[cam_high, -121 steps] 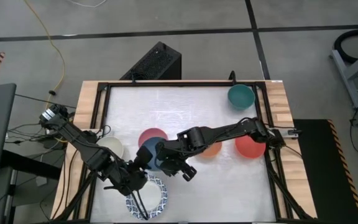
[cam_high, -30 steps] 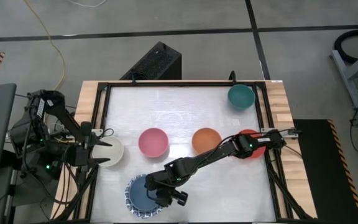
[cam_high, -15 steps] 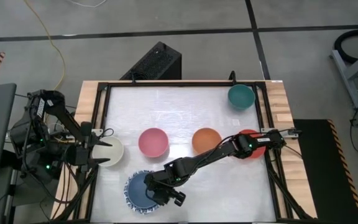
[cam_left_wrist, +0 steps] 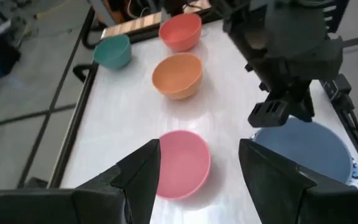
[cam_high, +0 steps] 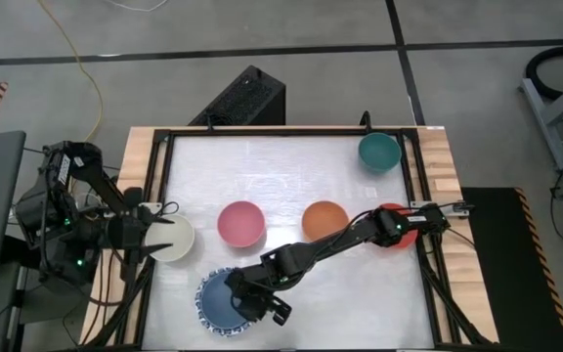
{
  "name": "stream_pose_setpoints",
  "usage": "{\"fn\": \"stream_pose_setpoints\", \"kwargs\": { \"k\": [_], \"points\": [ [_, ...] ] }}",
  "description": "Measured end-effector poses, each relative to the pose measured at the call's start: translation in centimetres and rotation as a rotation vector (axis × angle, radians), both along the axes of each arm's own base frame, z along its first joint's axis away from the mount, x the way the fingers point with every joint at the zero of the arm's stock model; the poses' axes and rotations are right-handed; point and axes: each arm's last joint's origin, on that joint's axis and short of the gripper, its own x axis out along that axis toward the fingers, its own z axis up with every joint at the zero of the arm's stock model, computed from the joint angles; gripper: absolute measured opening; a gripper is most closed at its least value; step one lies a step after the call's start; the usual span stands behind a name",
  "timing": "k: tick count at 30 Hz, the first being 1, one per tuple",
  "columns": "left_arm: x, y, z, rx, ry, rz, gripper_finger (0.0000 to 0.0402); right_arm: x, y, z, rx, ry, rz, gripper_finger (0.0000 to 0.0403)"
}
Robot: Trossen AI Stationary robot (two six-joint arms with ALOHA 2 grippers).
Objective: Nest bowls inside each other
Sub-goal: Stack the blue bowl on top of the other blue patterned bowl, then stack the white bowl on top of the other blue bowl
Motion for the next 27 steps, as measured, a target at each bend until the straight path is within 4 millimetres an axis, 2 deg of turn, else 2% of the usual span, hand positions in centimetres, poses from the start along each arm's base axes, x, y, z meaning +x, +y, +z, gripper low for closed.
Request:
{"fn": "stream_pose_setpoints", "kwargs": {
  "k": [4,9,16,20,23,27],
  "points": [
    [-0.1,0.2,-0.2,-0.052,0.014,0.049,0.0208,-0.5,-0.6,0.7,-0.132,-0.025,-0.099,0.0069],
    [0.3,-0.2,-0.8,-0.087,0.05,0.106,0.0208,-1.2,-2.5,3.6,-0.189,-0.07,-0.215,0.0069],
    [1.4,-1.3,-1.6,-0.09,0.095,0.149,0.0208,-2.6,-6.7,6.6,-0.238,-0.019,-0.428,0.0069],
    [2.1,-1.8,-2.2,-0.104,0.134,0.184,0.0208,-3.1,-9.0,7.0,-0.202,0.07,-0.509,0.0069],
    [2.7,-1.7,-3.9,-0.111,0.211,0.236,0.0208,-3.3,-10.1,6.6,-0.185,0.146,-0.523,0.0069],
    [3.5,-1.0,-7.5,-0.106,0.376,0.339,0.0208,-3.6,-10.4,6.4,-0.189,0.188,-0.508,0.0069]
  ]
}}
